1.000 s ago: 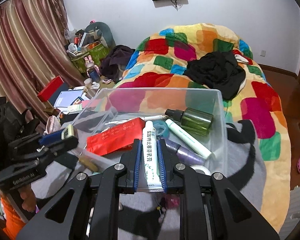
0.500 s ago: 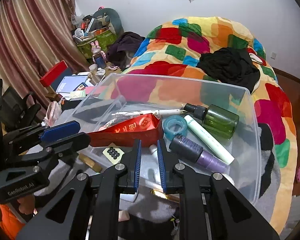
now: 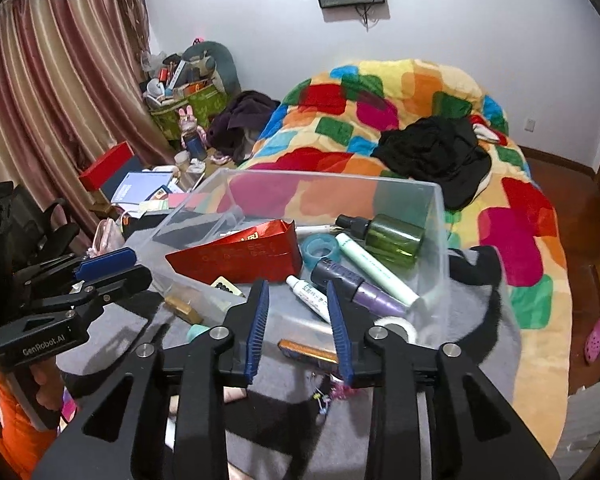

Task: Organize objects
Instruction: 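Carry the toothpaste tube and green block into the box with both tools and release, then grasp the tan wooden block with the left tool while the right tool grasps the pink hair tie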

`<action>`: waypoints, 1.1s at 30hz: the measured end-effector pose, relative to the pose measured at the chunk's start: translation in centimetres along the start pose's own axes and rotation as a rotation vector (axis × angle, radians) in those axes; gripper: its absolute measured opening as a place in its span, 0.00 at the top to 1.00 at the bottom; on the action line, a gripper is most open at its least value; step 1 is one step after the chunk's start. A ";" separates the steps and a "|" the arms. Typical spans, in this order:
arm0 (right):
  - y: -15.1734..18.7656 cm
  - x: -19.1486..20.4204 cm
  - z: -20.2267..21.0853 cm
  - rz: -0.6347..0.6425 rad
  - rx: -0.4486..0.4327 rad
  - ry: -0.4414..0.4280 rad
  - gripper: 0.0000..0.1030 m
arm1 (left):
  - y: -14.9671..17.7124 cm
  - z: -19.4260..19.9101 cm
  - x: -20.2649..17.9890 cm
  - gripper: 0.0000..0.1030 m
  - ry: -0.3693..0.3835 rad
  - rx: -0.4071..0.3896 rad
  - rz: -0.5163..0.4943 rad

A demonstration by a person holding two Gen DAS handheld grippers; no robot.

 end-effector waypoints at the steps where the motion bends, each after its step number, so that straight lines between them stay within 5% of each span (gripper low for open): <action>1: 0.1 -0.1 0.3 0.001 -0.008 0.006 0.70 | 0.2 0.3 0.2 0.51 -0.003 -0.004 0.004; 8: 1.6 -0.9 1.6 0.001 -0.024 0.040 0.63 | 1.7 0.2 1.1 0.38 -0.039 0.022 0.028; 18: 6.0 -2.8 0.6 0.002 0.059 0.052 0.48 | 4.3 -3.2 1.7 0.38 -0.079 0.148 0.044; 33: 7.8 -2.7 -3.6 0.101 0.185 0.085 0.47 | 5.1 -6.0 1.1 0.40 -0.048 0.228 0.099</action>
Point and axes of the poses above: each gripper's, at about its wrist camera, not at the fingertips, and z roughly against the way its jaws point, x to its left, y to its underside, the point moved 8 cm from there along -z, roughly the way its jaws point, and after that the axes turned 1 degree about -x, right-handed, at the moved point
